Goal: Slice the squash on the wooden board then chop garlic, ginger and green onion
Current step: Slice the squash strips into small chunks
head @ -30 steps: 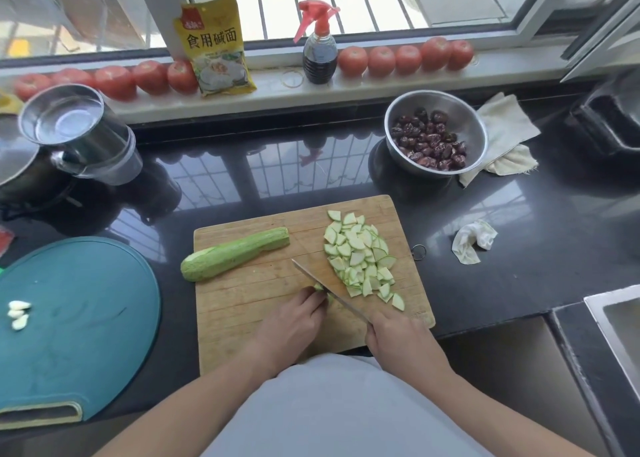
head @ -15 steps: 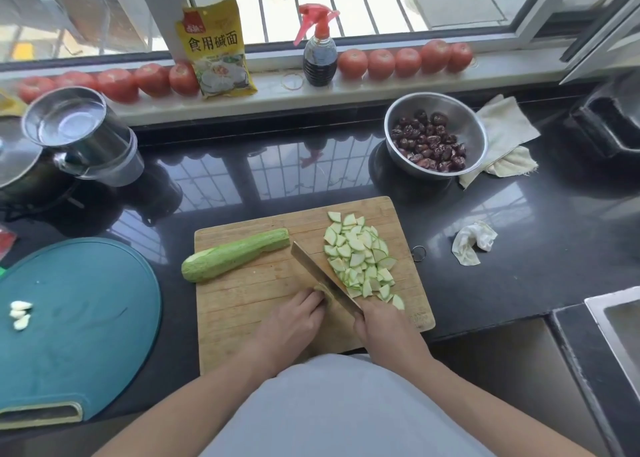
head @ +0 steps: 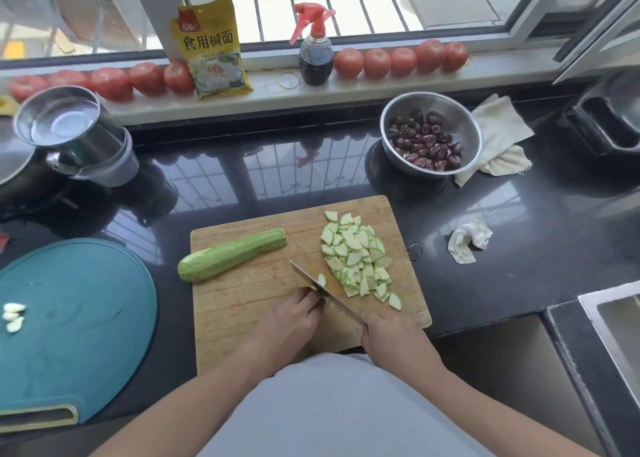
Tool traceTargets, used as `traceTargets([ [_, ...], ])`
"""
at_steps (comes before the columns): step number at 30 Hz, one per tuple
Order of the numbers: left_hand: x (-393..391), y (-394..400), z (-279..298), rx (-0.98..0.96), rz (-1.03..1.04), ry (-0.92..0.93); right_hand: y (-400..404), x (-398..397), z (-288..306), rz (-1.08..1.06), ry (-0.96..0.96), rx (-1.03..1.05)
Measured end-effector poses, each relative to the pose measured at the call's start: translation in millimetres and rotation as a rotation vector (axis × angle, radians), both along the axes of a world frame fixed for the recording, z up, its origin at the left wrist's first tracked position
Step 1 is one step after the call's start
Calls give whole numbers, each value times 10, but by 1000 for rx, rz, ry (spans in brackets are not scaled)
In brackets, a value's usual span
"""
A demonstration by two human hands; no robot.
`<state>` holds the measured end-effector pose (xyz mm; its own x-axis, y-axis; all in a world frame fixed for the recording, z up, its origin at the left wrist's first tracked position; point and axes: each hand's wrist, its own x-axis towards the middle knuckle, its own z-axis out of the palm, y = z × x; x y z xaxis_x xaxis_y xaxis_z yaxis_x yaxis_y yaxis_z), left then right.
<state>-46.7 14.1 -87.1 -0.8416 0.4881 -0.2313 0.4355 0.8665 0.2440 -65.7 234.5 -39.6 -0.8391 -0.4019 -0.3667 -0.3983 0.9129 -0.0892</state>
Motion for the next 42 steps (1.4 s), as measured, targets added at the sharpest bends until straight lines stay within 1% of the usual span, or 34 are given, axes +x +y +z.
traceTargets([
  [1, -2, -1, -4, -3, -4, -3, -45, -12, -42, 7, -16, 10],
  [3, -3, 8, 13, -8, -9, 15, -153, -71, -136, -45, -60, 0],
  [6, 6, 4, 51, -11, -24, 44, -283, -156, -161, -146, -36, -70],
  [10, 31, -7, 94, 14, -7, 64, -159, -97, -54, -146, -37, -237],
  [12, 10, -11, 109, 2, 6, 74, -86, -57, 38, -100, -6, -283],
  [14, -7, -1, 79, -20, 0, 61, -44, -14, 137, -43, 21, -230],
  [17, -6, 6, 45, -46, 15, 22, -68, -21, 248, 10, 35, -95],
  [19, -7, 11, 31, -51, 15, 18, -57, 5, 181, -5, -9, -43],
  [23, -24, 20, -9, -59, 21, -4, -27, 42, 23, -3, 1, 34],
  [26, -11, 23, -28, -50, 44, -8, -26, 26, 14, 10, -48, 25],
  [29, -7, 14, -24, -24, 30, 34, -15, 9, 6, 48, -93, 28],
  [37, -3, -2, -63, 19, 21, 88, -66, -20, -104, 25, -86, 26],
  [39, -12, 4, -40, 56, 19, 134, -166, -68, -149, -1, -81, 29],
  [42, -1, 8, -25, 74, 3, 211, -256, -151, -179, -111, -66, -44],
])
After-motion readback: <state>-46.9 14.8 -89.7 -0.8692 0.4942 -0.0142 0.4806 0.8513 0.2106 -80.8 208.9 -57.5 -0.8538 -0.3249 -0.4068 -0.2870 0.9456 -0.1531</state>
